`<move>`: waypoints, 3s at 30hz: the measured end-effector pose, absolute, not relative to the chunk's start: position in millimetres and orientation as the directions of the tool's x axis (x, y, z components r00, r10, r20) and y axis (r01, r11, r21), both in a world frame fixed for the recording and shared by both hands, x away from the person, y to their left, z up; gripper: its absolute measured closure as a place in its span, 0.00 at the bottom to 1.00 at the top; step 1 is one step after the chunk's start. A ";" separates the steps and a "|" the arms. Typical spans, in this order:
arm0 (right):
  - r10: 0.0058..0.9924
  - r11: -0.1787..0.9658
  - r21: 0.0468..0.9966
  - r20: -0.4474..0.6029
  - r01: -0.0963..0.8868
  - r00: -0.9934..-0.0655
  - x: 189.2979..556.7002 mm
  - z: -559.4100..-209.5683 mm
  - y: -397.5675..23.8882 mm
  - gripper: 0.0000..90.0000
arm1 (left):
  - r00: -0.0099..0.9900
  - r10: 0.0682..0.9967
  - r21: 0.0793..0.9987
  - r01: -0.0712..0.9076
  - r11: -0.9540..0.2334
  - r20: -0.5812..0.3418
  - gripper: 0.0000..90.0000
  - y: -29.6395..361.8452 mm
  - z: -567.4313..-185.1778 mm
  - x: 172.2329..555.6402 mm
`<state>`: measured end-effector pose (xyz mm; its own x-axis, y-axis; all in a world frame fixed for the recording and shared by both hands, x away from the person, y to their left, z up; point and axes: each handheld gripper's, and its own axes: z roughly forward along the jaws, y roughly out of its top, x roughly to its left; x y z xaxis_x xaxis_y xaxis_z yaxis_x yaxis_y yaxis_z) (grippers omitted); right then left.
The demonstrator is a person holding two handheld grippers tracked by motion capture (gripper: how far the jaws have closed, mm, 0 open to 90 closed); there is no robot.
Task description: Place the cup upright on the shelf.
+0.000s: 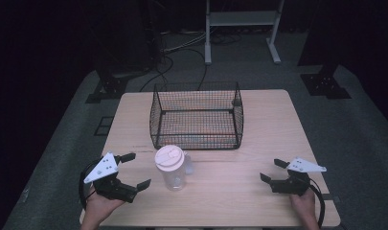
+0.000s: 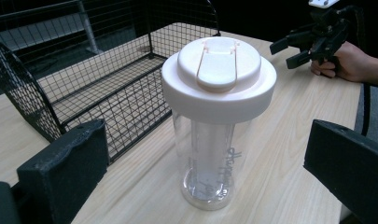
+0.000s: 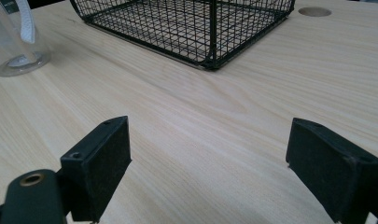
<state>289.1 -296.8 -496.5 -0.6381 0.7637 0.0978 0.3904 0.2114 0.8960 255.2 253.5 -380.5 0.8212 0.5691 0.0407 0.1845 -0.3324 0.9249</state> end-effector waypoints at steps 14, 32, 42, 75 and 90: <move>0.762 0.209 0.897 0.100 0.390 -0.640 289.0 -496.5 -296.9 0.14 | 0.838 0.543 0.913 0.181 -0.365 0.051 0.00 237.1 -379.2 263.7; 0.759 0.209 0.899 0.099 0.385 -0.644 288.9 -496.4 -297.2 0.14 | 0.854 0.520 0.877 0.222 -0.425 0.036 0.00 210.6 -389.3 284.1; 0.758 0.211 0.899 0.098 0.383 -0.645 288.9 -496.4 -297.1 0.14 | 0.861 0.508 0.868 0.231 -0.439 0.028 0.00 202.5 -392.2 288.9; 0.755 0.209 0.901 0.099 0.381 -0.649 288.8 -496.3 -297.2 0.14 | 0.862 0.506 0.815 0.280 -0.507 0.018 0.00 172.0 -399.4 310.2; 0.755 0.210 0.901 0.098 0.380 -0.649 288.7 -496.2 -297.1 0.14 | 0.873 0.488 0.808 0.276 -0.521 0.017 0.06 170.6 -397.4 310.7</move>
